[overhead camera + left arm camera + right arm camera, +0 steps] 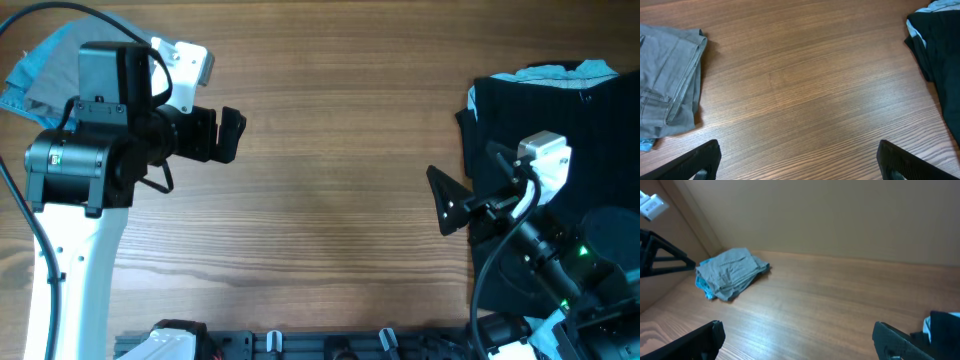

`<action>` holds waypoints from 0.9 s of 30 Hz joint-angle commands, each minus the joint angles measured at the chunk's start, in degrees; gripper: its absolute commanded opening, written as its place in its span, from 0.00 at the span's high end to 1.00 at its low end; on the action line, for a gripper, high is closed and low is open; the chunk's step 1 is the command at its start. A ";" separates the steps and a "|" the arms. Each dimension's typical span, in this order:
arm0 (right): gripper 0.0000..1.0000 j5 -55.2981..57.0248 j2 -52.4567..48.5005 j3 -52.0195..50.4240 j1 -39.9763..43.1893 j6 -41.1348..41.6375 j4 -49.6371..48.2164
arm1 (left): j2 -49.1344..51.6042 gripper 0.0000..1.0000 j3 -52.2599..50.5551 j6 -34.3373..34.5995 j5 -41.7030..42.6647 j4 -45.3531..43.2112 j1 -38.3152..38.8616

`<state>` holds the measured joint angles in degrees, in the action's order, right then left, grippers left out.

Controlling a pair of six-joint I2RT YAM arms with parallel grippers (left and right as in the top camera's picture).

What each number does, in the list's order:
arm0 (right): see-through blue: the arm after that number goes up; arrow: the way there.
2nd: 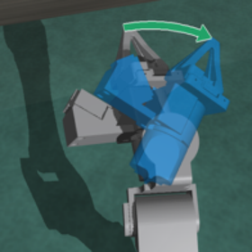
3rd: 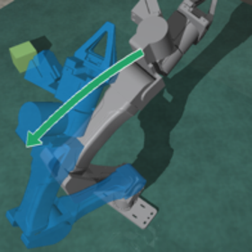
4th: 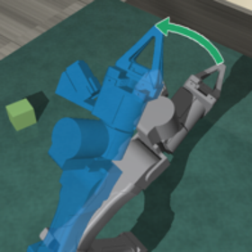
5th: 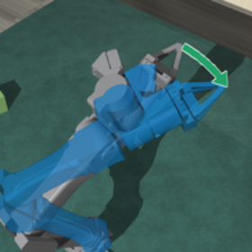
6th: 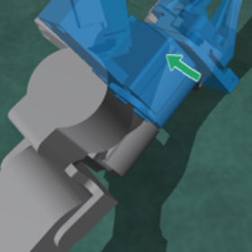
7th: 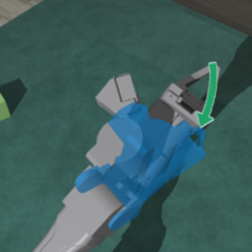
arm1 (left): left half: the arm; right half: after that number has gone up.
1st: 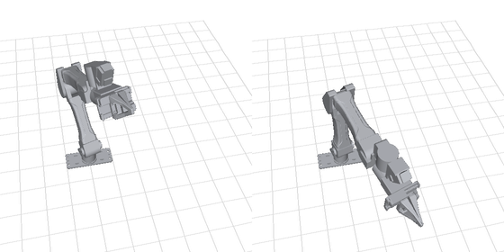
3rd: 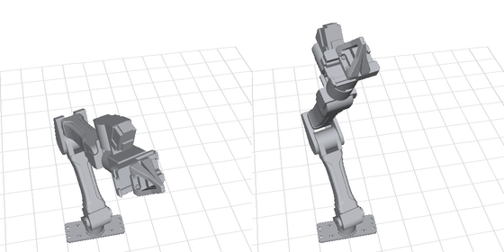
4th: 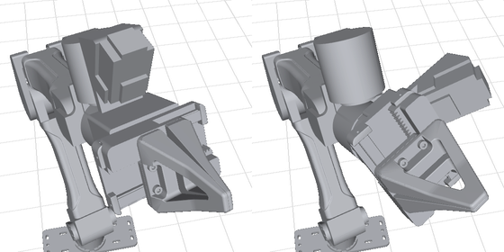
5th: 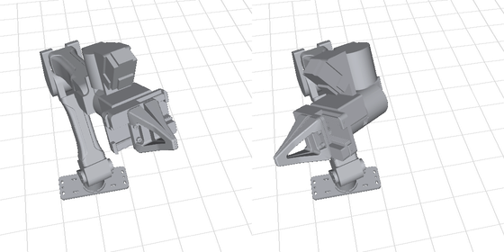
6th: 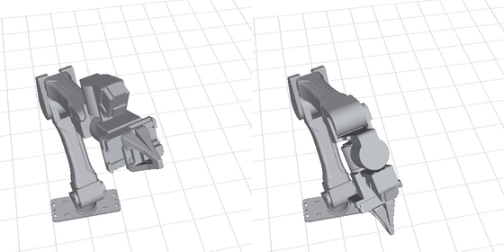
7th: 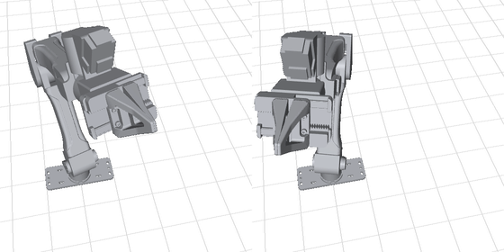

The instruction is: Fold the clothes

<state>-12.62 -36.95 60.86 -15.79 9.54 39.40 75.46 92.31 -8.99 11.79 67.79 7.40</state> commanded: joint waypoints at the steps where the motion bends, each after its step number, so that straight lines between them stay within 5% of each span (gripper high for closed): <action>1: 0.00 -0.13 -0.35 0.42 -0.09 -0.79 2.86 | 0.28 0.00 -0.26 -1.11 -0.33 -0.20 0.26; 6: 0.00 7.54 -0.09 -1.97 -0.07 -0.74 8.17 | 0.28 0.00 -0.26 -1.11 -0.33 -0.20 0.26; 12: 0.00 11.13 16.17 -24.87 2.67 -8.46 -17.27 | 0.28 0.00 -0.26 -1.09 -0.33 -0.20 0.26; 17: 0.00 10.51 35.36 -40.54 5.01 -7.89 -22.05 | 0.28 0.00 -0.26 -1.11 -0.31 -0.20 0.26; 27: 0.00 9.62 36.76 -60.41 5.49 -7.82 -39.39 | 0.28 0.00 -0.26 -1.11 -0.33 -0.20 0.26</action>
<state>-2.72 -1.06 5.06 -10.61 2.24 3.70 75.53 92.20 -8.99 11.79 67.72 7.40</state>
